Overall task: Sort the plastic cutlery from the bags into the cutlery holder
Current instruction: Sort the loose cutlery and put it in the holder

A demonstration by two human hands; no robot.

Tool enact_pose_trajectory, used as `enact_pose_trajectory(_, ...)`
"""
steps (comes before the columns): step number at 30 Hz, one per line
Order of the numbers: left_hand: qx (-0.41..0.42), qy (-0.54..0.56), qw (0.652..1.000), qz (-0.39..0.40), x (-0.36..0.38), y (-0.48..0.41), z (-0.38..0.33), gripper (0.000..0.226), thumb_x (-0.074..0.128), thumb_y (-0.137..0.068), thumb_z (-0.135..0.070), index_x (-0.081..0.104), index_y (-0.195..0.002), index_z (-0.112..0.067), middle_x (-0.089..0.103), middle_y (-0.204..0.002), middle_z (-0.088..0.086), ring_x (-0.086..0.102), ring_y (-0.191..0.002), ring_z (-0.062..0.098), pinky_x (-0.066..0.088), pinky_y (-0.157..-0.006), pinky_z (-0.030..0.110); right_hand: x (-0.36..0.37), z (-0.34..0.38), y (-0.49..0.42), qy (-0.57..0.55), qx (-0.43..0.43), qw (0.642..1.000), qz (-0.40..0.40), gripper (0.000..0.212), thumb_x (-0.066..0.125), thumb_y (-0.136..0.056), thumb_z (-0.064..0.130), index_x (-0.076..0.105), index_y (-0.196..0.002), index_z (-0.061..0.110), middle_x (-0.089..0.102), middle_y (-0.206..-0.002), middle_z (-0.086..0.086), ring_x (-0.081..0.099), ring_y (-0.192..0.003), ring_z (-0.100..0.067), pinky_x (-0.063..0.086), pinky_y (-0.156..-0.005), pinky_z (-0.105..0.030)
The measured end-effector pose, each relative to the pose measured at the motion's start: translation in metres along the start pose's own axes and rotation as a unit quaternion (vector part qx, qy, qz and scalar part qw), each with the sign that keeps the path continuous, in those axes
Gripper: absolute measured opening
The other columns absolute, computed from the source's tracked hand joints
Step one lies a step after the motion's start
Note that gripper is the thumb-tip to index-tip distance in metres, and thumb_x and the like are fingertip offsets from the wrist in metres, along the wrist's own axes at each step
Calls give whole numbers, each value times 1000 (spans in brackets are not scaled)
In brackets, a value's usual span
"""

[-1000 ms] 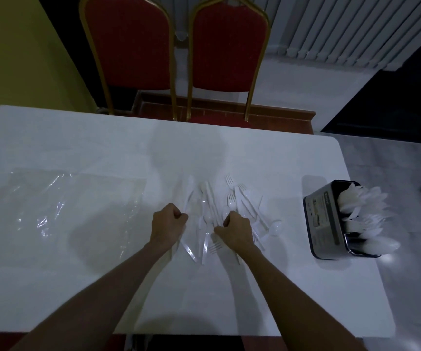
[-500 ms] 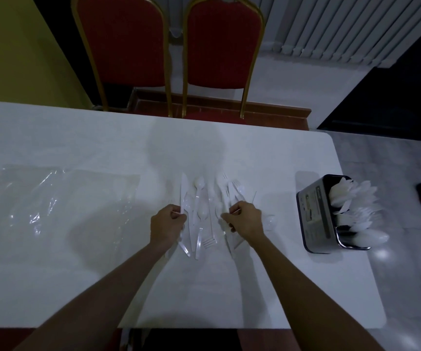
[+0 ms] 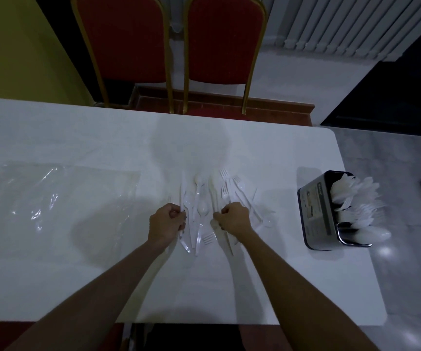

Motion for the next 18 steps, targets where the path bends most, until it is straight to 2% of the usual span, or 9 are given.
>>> enact_pose_trajectory(3,9,-4,1000,15,4,-1,-5,6,73,-78,-15,68,-77,-13,71,-62,-1,70,-64,18,58,-78,36,-35,-10,0,-36,21,999,-25,20,66,-81,21,60,-65,11,72,-74,-10,64,-65,-19,52,-73,-26)
enact_pose_trajectory(6,21,-17,999,30,12,-1,-12,7,76,-76,-18,69,-78,-17,70,-62,-9,69,-65,14,57,-78,33,-65,-30,1,-120,41,991,-46,12,71,-79,14,60,-76,17,70,-74,-5,66,-63,-17,57,-70,-27)
enact_pose_trajectory(8,31,-24,998,43,21,0,-18,8,75,-77,-19,71,-83,-17,72,-67,-6,68,-65,12,55,-72,27,-70,-41,1,-106,44,993,-24,9,70,-82,14,62,-79,15,71,-77,-8,67,-65,-19,58,-71,-28)
enact_pose_trajectory(11,31,-44,997,54,37,1,-23,11,76,-77,-23,70,-84,-16,72,-74,1,66,-66,13,50,-66,22,-66,-51,1,-54,41,997,-21,12,70,-83,13,70,-82,1,73,-84,-15,70,-70,-25,59,-75,-32)
enact_pose_trajectory(13,21,-48,997,52,45,0,-24,9,76,-76,-24,68,-79,-21,71,-75,1,66,-71,18,52,-73,25,-59,-51,-1,-26,31,998,-41,17,71,-81,13,71,-85,-4,73,-82,-16,70,-72,-27,57,-78,-35)
enact_pose_trajectory(15,17,-55,997,45,51,-2,-23,11,76,-75,-25,65,-75,-24,70,-76,1,67,-75,21,54,-78,30,-55,-44,-2,-12,11,998,-63,17,69,-80,14,72,-85,-2,73,-82,-15,65,-68,-21,53,-73,-31)
enact_pose_trajectory(16,17,-60,997,40,53,-3,-22,11,76,-75,-26,66,-76,-23,71,-78,2,68,-77,21,55,-80,32,-52,-39,-1,-9,-3,998,-61,16,69,-81,14,73,-87,0,73,-83,-14,62,-68,-18,51,-71,-29)
enact_pose_trajectory(18,17,-68,997,28,54,-4,-19,13,76,-75,-28,67,-80,-21,72,-80,2,69,-78,21,56,-82,36,-44,-31,-2,-19,-22,999,-39,16,68,-82,15,74,-90,3,73,-85,-14,64,-72,-20,51,-76,-31)
Point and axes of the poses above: each hand's wrist, its own y-axis away from the middle knuckle, its own x-axis out of the palm, z = x × y, the point moved 9 cm from there along -y, towards the middle knuckle
